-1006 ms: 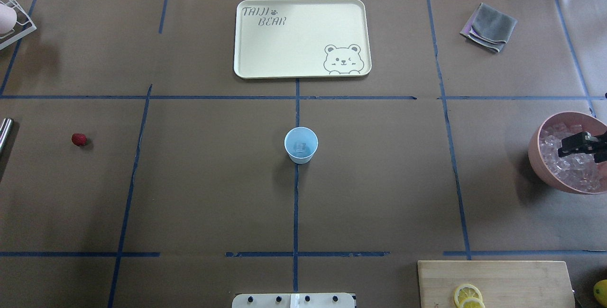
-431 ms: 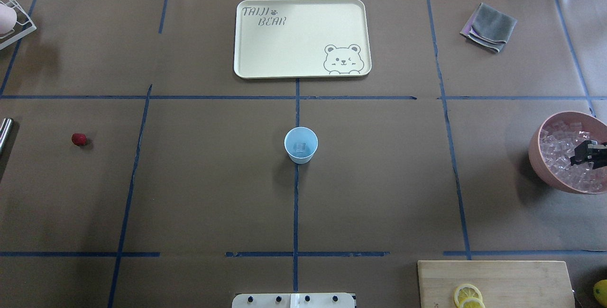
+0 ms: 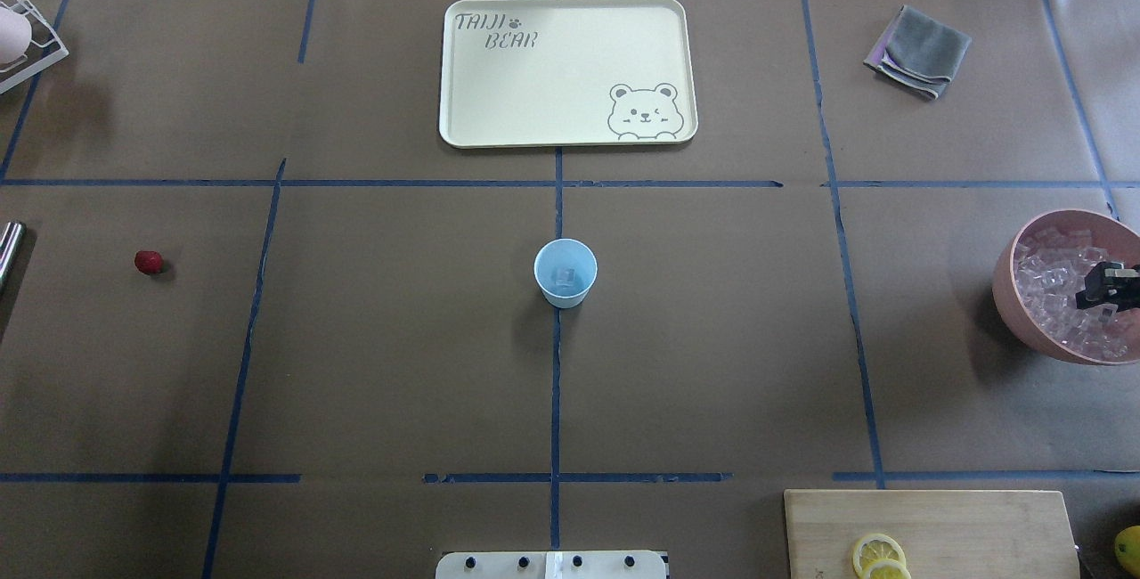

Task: Mash ice and strawberries in cup
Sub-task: 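Grasp a third ice cube from the bowl with the right gripper, then carry the ice cube over the blue cup and open the right gripper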

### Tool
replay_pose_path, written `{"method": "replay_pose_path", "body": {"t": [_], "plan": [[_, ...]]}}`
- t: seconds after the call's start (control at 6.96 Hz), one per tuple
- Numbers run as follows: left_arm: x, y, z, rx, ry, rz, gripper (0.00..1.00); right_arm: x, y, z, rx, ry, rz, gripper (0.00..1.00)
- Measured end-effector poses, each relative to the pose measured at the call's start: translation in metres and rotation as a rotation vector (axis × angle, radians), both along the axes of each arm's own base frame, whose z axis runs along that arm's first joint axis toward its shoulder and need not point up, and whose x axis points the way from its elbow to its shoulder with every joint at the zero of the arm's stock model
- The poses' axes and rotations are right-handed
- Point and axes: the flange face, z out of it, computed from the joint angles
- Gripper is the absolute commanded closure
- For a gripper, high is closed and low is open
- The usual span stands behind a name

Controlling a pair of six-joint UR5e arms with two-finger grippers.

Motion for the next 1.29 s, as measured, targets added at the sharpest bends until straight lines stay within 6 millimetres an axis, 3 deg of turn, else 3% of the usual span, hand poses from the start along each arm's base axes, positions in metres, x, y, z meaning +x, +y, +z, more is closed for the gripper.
{"method": "replay_pose_path", "body": {"t": [0.43,0.72,1.01,1.29], "plan": [[0.0,0.0,-0.001,0.001,0.0,0.0,0.0,0.018,0.005,-0.023,0.041,-0.007,0.037,1.0],[0.0,0.0,0.0,-0.002,0.0,0.0,0.0,0.026,0.006,-0.06,0.087,-0.035,0.065,1.0],[0.0,0.001,0.002,-0.006,0.0,0.0,0.0,0.012,-0.015,-0.112,0.097,-0.096,0.115,1.0],[0.0,0.002,0.003,-0.008,-0.001,0.0,0.0,-0.029,-0.045,-0.191,0.047,-0.164,0.16,1.0]]}}
